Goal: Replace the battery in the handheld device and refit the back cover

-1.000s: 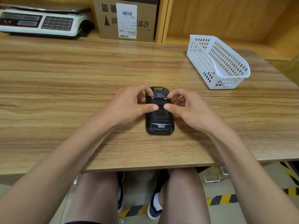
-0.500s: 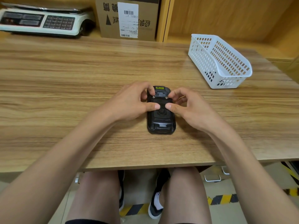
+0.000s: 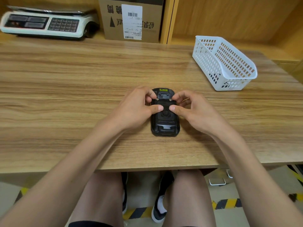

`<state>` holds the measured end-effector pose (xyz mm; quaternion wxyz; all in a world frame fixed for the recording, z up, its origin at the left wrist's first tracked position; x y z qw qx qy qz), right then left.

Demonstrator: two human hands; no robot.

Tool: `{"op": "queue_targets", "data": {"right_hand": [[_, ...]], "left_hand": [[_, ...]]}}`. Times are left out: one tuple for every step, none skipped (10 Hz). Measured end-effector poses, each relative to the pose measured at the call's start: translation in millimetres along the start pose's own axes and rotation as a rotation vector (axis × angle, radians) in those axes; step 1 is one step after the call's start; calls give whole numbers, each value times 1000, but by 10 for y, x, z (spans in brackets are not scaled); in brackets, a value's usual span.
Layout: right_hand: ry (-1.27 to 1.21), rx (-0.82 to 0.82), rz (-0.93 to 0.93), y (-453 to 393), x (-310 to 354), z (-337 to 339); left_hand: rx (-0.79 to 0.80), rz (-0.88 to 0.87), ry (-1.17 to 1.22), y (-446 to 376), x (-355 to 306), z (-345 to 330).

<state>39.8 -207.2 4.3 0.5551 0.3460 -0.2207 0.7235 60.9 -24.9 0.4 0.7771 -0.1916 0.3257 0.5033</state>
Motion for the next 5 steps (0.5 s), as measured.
{"op": "queue_targets", "data": {"right_hand": [[-8,-5,1,1,0,0],[-12,-20,5,-3,-3,-14],[-44,-68,24,33,-23,-19],[-23,-102,38,74,-43,-40],[-9,-133,49,140,33,11]], "left_hand": [[-4,2,3,15,-11,-4],[-10,-9,6,24,-6,1],[-39,-30,-7,62,-8,2],[-55,-48,-26,93,-16,0],[-88,-56,-10,95,-40,51]]}}
Point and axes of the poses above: each hand's wrist, its own y-axis away from the middle knuckle, its own z-axis out of the back of the hand, x = y × z, the point moved 6 cm from there along -y, towards the middle knuckle, and after that the axes turned 15 degrees about x, right-handed, at the moved point
